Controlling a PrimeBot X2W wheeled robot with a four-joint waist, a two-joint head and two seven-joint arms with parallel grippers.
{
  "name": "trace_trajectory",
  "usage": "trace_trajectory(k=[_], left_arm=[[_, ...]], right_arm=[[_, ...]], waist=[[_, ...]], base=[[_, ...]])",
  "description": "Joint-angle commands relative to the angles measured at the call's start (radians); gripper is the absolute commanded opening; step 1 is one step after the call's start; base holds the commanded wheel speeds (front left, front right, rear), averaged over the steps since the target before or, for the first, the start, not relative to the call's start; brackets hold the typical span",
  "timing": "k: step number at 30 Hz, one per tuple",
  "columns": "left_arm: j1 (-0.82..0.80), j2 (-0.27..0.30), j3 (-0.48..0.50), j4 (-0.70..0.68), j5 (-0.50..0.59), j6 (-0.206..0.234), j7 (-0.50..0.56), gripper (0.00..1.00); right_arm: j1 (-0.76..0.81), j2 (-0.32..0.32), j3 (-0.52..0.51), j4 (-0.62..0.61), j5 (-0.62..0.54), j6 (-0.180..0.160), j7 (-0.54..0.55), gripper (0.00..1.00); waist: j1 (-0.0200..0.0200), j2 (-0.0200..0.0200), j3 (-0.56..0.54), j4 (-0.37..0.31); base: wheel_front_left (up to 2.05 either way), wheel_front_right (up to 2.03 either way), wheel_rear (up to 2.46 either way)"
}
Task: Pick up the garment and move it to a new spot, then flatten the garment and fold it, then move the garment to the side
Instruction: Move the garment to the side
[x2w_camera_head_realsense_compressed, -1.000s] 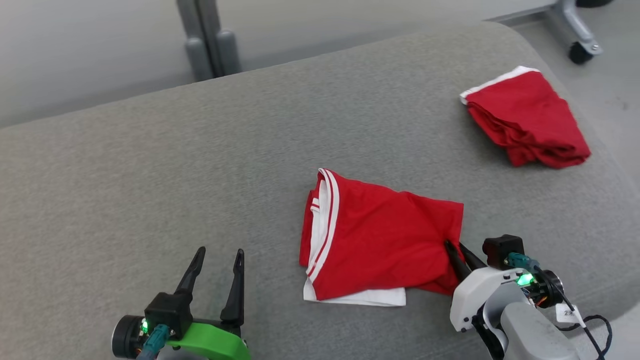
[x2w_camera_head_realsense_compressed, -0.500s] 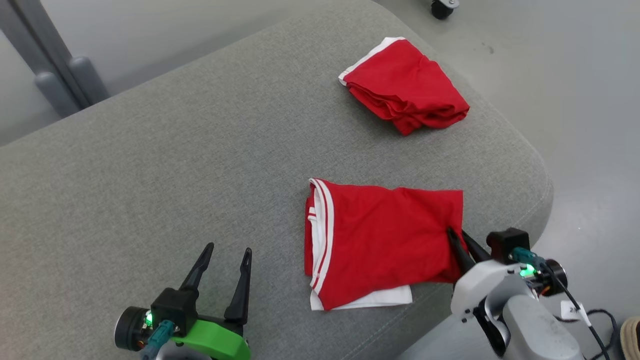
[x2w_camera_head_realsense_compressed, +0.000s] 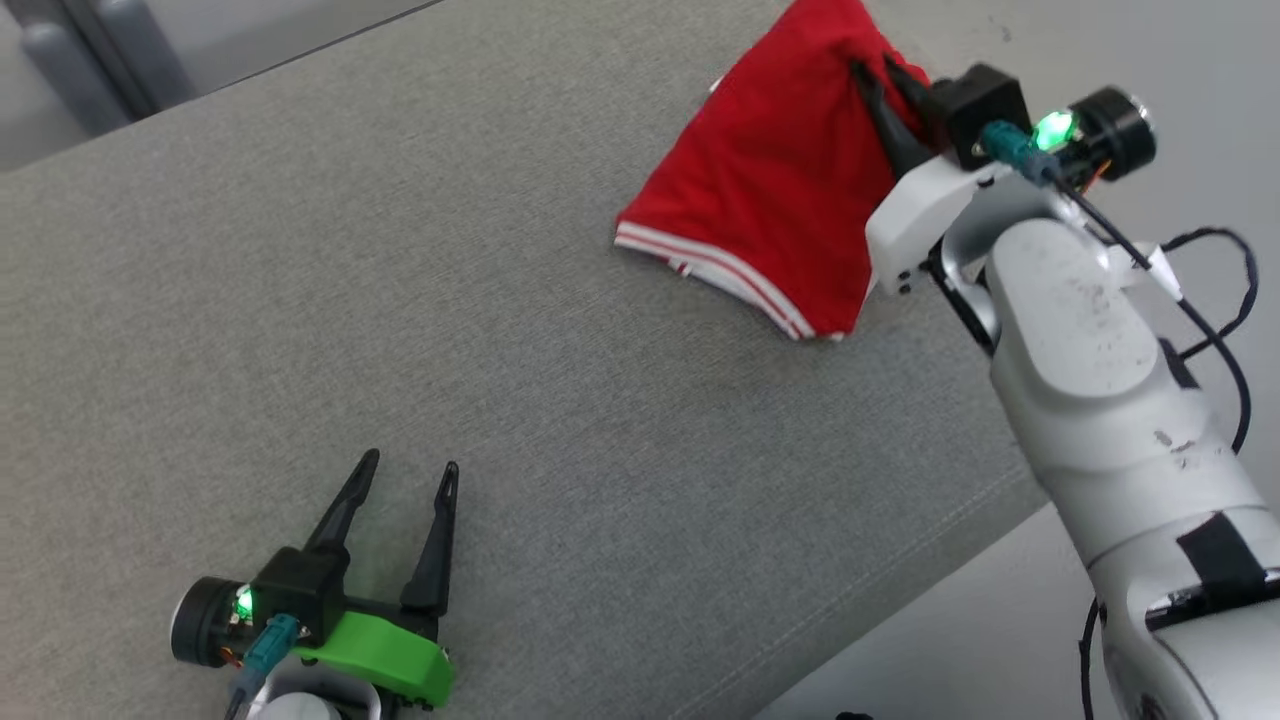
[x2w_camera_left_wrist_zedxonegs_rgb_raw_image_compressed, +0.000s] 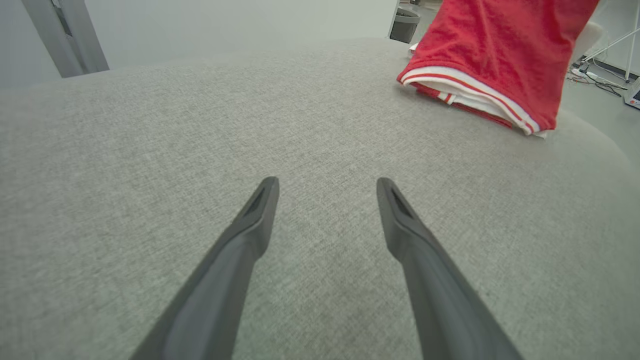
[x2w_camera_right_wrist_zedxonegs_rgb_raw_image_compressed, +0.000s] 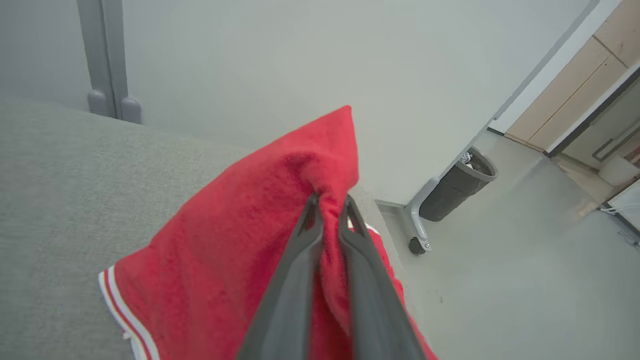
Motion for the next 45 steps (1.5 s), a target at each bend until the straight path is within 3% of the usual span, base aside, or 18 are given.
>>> trace_trajectory(k=[1, 5, 9, 10, 11, 16, 21, 25, 28, 31, 35, 39, 45], left_arm=[[-0.023, 0.016, 0.006, -0.004, -0.004, -0.003, 0.0, 1.0], [-0.061, 0.04, -0.01, -0.011, -0.01, -0.003, 0.0, 1.0], [-0.084, 0.058, -0.019, -0.019, -0.021, -0.003, 0.001, 1.0], [-0.089, 0.062, -0.014, -0.02, -0.025, -0.003, 0.001, 1.0], [-0.092, 0.064, -0.008, -0.019, -0.027, -0.003, 0.001, 1.0], [-0.097, 0.079, 0.01, -0.005, -0.033, -0.003, 0.001, 1.0], [-0.099, 0.066, 0.025, 0.003, -0.029, -0.001, 0.001, 1.0], [-0.102, 0.043, 0.053, 0.006, -0.02, -0.001, 0.001, 1.0], [-0.104, 0.021, 0.072, 0.015, -0.012, -0.001, 0.001, 1.0], [-0.105, -0.003, 0.109, 0.024, -0.006, -0.001, 0.0, 1.0], [-0.097, -0.038, 0.174, 0.038, 0.011, -0.001, 0.001, 1.0], [-0.074, -0.066, 0.237, 0.058, 0.031, -0.001, 0.001, 1.0], [-0.037, -0.094, 0.316, 0.085, 0.069, -0.001, 0.0, 1.0]], right_arm=[[-0.038, -0.008, -0.033, 0.018, -0.049, -0.002, 0.021, 0.0], [-0.113, -0.09, -0.187, 0.045, -0.208, -0.002, 0.105, 0.0], [-0.089, -0.169, -0.362, 0.001, -0.402, -0.002, 0.211, 0.0], [-0.086, -0.187, -0.414, -0.024, -0.438, -0.002, 0.23, 0.06], [-0.082, -0.189, -0.457, -0.044, -0.464, -0.002, 0.241, 1.0], [-0.045, -0.123, -0.66, -0.145, -0.537, -0.002, 0.194, 1.0], [-0.033, -0.047, -0.728, -0.155, -0.552, -0.002, 0.05, 1.0], [-0.03, -0.008, -0.719, -0.121, -0.517, -0.002, -0.04, 1.0], [-0.008, 0.002, -0.626, -0.105, -0.395, -0.002, -0.056, 1.0], [0.07, 0.0, -0.471, -0.175, -0.198, -0.002, -0.056, 1.0], [0.191, 0.0, -0.343, -0.277, 0.005, -0.002, -0.057, 1.0], [0.312, -0.001, -0.259, -0.327, 0.13, -0.002, -0.057, 1.0], [0.441, 0.0, -0.171, -0.329, 0.211, -0.002, -0.057, 1.0]], waist=[[0.0, -0.0001, 0.058, 0.061], [0.0, -0.0001, 0.1, 0.114], [0.0, -0.0001, 0.126, 0.158], [0.0, -0.0001, 0.132, 0.165], [0.0, -0.0001, 0.136, 0.17], [0.0, -0.0001, 0.148, 0.176], [0.0, -0.0001, 0.131, 0.174], [0.0, -0.0001, 0.104, 0.176], [0.0, -0.0001, 0.074, 0.19], [0.0, -0.0001, 0.041, 0.214], [0.0, -0.0001, -0.003, 0.253], [0.0, -0.0001, -0.052, 0.298], [0.0, -0.0001, -0.121, 0.356]], base=[[0.0, 0.0, 0.0], [0.0, 0.0, 0.0], [0.0, 0.0, 0.0], [0.0, 0.0, 0.0], [0.0, 0.0, 0.0], [0.0, 0.0, 0.0], [0.0, 0.0, 0.0], [0.0, 0.0, 0.0], [0.0, 0.0, 0.0], [0.0, 0.0, 0.0], [0.0, 0.0, 0.0], [0.0, 0.0, 0.0], [0.0, 0.0, 0.0]])
